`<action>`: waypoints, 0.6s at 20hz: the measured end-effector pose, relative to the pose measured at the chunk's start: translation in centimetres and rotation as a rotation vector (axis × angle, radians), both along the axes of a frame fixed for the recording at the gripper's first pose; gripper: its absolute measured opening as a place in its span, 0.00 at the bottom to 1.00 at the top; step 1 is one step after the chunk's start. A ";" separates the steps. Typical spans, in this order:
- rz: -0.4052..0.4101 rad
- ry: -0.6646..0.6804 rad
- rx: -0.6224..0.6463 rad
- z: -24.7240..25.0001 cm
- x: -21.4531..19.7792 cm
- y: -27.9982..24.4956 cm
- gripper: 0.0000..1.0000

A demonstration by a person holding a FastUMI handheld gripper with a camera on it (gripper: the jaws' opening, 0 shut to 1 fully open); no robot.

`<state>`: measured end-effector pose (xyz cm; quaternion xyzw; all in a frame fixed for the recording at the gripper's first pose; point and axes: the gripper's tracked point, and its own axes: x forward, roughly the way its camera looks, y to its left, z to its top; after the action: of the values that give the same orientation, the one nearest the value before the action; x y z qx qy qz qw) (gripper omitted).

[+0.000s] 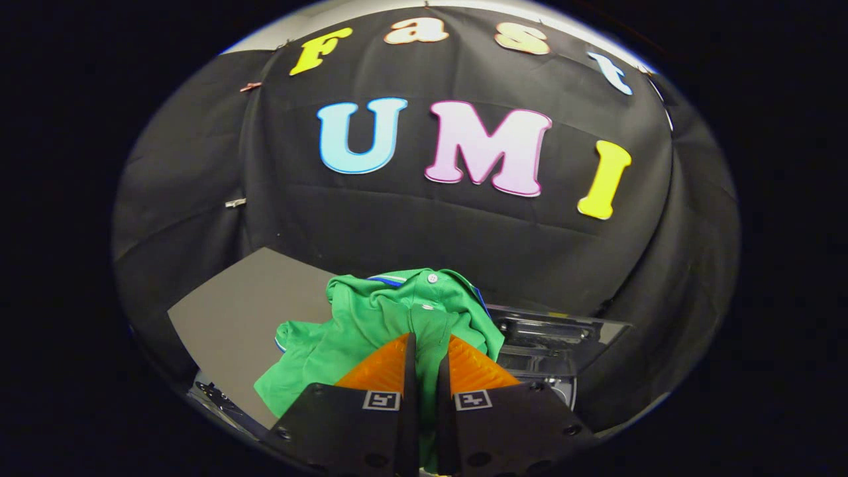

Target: Put the clothes into the washing machine and then close the washing machine lid.

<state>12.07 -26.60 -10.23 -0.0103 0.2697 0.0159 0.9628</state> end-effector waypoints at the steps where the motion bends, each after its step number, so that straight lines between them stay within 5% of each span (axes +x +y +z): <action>1: -0.008 0.012 0.005 -0.4 -0.2 -1.6 0.15; 12: -0.073 0.065 0.090 -6.0 1.3 -12.7 0.14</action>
<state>13.40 -39.31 -16.26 0.0433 0.3002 -0.0069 0.9529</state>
